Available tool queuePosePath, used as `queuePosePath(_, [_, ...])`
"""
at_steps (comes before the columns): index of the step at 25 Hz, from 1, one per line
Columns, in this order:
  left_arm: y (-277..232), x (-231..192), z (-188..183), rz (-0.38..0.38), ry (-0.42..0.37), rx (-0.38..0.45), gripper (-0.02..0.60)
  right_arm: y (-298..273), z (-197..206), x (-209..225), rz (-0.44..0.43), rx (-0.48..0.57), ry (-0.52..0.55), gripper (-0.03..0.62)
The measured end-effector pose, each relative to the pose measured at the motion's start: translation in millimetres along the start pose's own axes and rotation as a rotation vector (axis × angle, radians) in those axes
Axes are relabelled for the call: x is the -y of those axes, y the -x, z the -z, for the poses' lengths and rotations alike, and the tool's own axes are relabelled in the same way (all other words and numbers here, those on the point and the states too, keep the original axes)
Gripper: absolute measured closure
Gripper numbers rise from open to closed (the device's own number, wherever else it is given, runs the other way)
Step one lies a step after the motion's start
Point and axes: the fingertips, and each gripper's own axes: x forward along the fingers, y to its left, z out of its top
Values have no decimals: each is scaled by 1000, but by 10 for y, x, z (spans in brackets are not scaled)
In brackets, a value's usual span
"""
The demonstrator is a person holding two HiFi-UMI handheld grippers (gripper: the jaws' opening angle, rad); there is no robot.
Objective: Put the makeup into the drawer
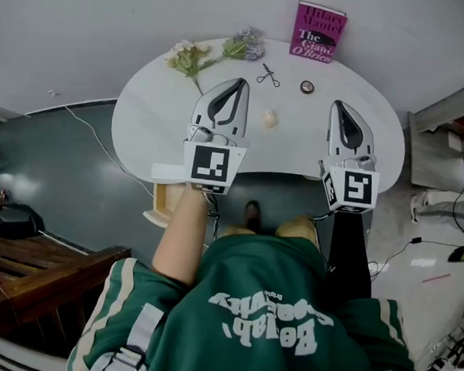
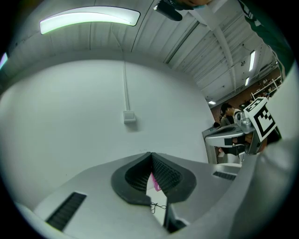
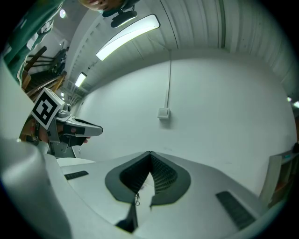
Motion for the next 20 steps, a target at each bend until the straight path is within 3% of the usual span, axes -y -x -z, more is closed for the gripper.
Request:
queuePosePath(5, [-134, -155, 92, -35, 42, -4, 566, -149, 21, 65, 1, -4, 25, 586])
queuePosePath(20, [-582, -189, 201, -58, 7, -54, 565, -729, 18, 525, -40, 30, 33, 585])
